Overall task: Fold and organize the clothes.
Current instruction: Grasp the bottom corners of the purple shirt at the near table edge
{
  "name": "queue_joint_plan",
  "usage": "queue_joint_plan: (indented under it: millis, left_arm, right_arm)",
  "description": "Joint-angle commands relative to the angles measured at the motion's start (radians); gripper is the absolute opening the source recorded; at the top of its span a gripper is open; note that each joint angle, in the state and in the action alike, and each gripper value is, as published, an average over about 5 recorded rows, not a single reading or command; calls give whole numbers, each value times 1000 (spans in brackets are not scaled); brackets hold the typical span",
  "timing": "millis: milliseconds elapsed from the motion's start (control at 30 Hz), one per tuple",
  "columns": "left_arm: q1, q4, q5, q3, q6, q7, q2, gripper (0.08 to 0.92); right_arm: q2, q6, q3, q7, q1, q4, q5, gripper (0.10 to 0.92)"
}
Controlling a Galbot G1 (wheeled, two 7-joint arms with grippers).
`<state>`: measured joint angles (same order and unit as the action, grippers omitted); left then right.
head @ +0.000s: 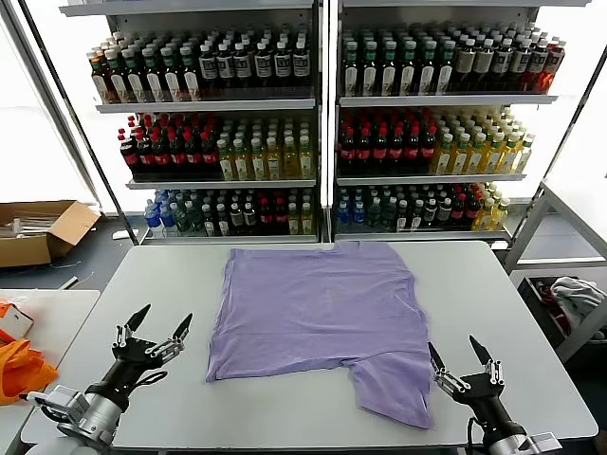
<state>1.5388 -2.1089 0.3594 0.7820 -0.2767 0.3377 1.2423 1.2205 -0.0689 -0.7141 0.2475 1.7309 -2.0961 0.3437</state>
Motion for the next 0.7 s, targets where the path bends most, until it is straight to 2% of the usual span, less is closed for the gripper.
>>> queue_joint_plan:
  millis: [33,133,400,700]
  left_arm:
    - [39,-9,34,-129,-82,-91,-149,823]
    - [53,-8,55,-162,-107,-119,-184,822]
    - [63,39,63,-223,-187,-199,-224,823]
    - [16,94,77,-231,-210,-214,-205,823]
  right_arm:
    - [-103,-39,47,-14,38,-14,-4,823]
    - [-140,-70,71,-40,65,-25,-4,823]
    - [-200,-250,92,-167,98,-58,53,823]
    - [-207,-284,114,-192,121,-80,80,823]
